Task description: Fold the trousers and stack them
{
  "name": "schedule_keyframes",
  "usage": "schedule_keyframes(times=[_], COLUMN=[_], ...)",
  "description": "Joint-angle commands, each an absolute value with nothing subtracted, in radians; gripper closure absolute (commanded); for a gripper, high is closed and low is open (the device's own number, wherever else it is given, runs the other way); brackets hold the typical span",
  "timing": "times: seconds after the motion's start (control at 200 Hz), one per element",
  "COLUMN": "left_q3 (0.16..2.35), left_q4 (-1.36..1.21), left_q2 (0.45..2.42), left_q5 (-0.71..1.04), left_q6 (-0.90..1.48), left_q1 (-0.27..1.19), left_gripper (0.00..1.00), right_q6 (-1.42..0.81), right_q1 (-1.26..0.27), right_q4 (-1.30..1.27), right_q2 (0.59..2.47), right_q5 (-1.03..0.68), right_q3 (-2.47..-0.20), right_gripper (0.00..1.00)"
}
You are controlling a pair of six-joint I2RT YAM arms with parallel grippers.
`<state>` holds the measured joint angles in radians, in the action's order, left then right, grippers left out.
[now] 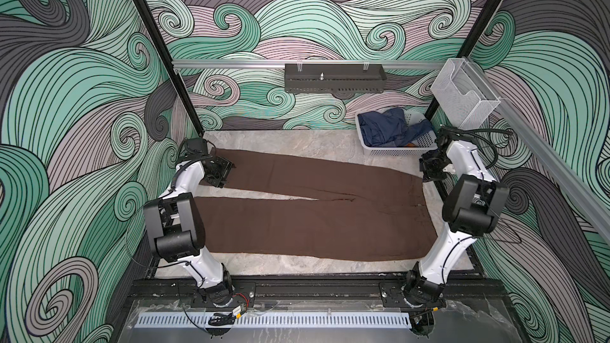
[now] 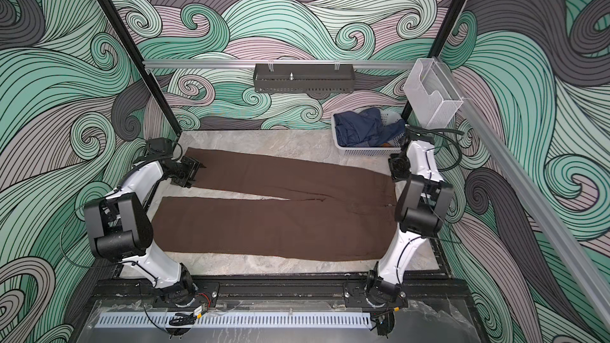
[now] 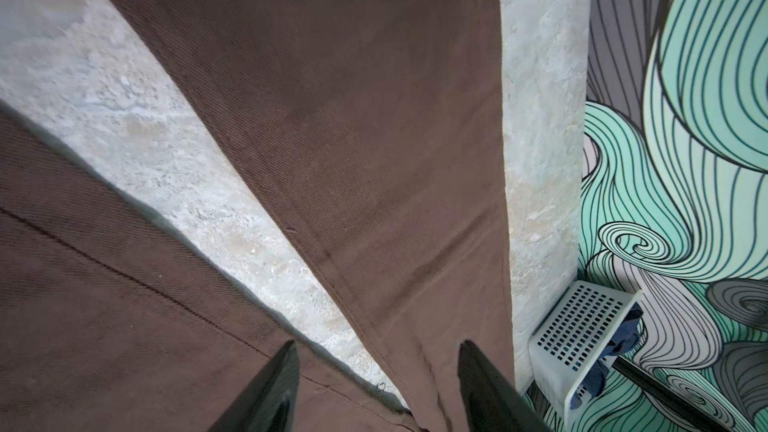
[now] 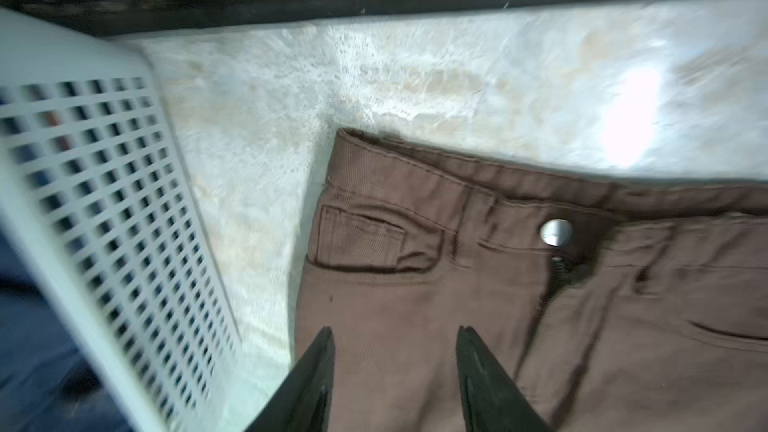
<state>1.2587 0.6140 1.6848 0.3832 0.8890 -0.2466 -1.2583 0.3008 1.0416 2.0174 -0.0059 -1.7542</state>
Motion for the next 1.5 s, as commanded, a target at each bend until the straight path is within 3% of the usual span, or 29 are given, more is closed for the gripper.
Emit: schedule_keyframes(times=[0.0,0.405,0.926,1.101,1.311,1.496], left_q3=[1.306,1.301,1.304,1.32,1.394,1.508], left_q4=[0.614,0.624,0.63,0.649,0.705,0.742], left_q2=[1.711,1.676,1.682,1.681,1.693,1.751], left_q5=[0.351,0.287,0.264,0.25,0.234,0.242], left_q6=[0.915,0.906,0.902,0.891,0.864,0.848], left_q1=[-0.24,-0.241,-0.242,-0.248,-0.27,-0.275], left_gripper=[0.36,0.36,0.36,0.36,0.36,0.35], right_q6=[-1.356,-1.49,-1.539,-1.53,-1.484,-1.443], right_q1=[0.28,0.27,0.299,0.303,0.301,0.29], right_q4=[1.107,1.135,1.221,1.221,1.22,1.127], right_q2=[2.091,2.33,2.475,2.479,2.457,2.263], right_q5=[0.041,0.095,0.089,0.058,-0.022,-0.052], right_q3=[-1.845,-2.038,-2.167,-2.132,-2.155,-2.012], right_gripper=[0.49,0.42,0.44,0.61,1.0,1.0])
